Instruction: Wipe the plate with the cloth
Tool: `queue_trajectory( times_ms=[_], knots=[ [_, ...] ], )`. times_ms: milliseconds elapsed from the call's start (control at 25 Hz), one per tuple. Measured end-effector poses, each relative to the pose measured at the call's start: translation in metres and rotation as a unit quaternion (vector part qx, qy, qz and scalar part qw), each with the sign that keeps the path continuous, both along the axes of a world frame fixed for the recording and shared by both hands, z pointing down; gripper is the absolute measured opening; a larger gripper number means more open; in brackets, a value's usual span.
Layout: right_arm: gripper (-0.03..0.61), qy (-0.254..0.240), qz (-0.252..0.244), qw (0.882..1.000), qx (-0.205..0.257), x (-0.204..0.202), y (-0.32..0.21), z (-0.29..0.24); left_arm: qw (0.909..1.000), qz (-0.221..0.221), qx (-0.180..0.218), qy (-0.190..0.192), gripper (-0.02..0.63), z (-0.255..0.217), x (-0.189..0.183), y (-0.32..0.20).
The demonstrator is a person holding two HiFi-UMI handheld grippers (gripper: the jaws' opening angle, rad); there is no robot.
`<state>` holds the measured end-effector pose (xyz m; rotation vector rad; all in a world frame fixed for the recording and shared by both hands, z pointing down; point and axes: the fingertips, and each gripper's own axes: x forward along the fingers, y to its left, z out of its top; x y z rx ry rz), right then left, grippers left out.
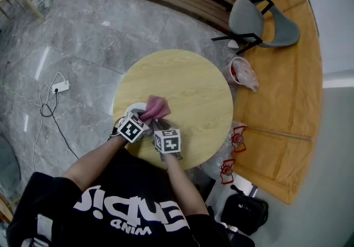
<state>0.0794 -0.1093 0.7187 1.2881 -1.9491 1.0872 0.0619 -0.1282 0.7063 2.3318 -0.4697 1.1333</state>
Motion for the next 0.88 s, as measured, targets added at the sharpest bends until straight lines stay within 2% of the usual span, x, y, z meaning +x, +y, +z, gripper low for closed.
queue_trajectory(
  times_ms=[880],
  knots=[
    [0.098, 0.001, 0.013, 1.0, -0.002, 0.001, 0.0, 0.001, 0.9992, -0.03, 0.021, -0.013, 0.051, 0.001, -0.033, -0.019]
  ],
)
